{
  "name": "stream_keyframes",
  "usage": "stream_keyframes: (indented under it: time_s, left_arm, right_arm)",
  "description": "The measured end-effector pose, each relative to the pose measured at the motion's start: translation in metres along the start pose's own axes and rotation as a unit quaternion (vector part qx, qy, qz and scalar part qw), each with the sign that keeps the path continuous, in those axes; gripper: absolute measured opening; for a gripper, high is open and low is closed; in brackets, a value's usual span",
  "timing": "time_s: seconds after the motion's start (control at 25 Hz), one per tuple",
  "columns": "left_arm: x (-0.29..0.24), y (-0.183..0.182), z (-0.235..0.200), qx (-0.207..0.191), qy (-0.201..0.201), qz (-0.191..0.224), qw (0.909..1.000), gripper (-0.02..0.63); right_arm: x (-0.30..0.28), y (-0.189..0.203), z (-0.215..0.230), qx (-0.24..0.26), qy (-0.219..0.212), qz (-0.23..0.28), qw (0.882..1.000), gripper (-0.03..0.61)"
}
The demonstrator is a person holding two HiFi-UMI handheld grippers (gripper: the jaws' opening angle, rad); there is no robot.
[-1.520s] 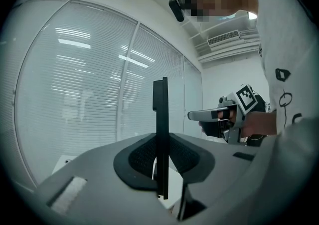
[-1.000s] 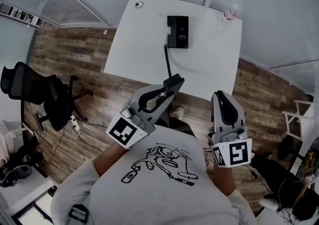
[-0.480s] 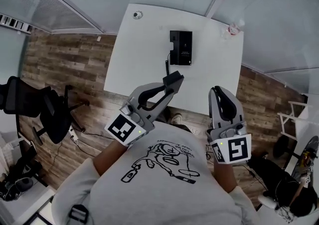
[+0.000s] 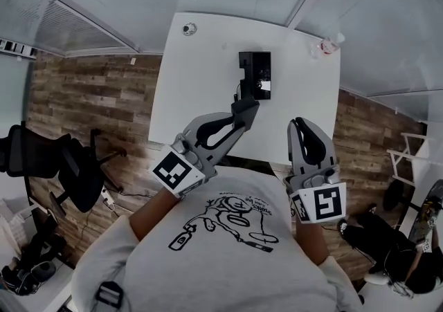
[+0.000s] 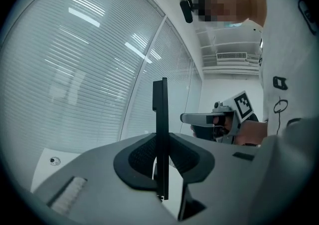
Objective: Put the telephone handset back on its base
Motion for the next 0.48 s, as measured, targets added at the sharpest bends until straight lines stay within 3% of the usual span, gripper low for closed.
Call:
stream_keyframes:
  time_s: [0.48]
  left_arm:
    - [-0.021, 0.033, -0.024, 0.04, 0.027, -0.003, 0.9988, 0.069]
  right_arm:
    - [-0.029, 0.047, 0.003, 0.002, 0.003, -0.045, 0.999, 0.027]
Point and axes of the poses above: the fingertips, and each gripper's own axes: x backward along the fingers, z to its right, y out of its underside, the point moved 2 cm from there along x, backward along the fingers, and after that the axes turned 14 degrees about -x, right-handed, at the moved point
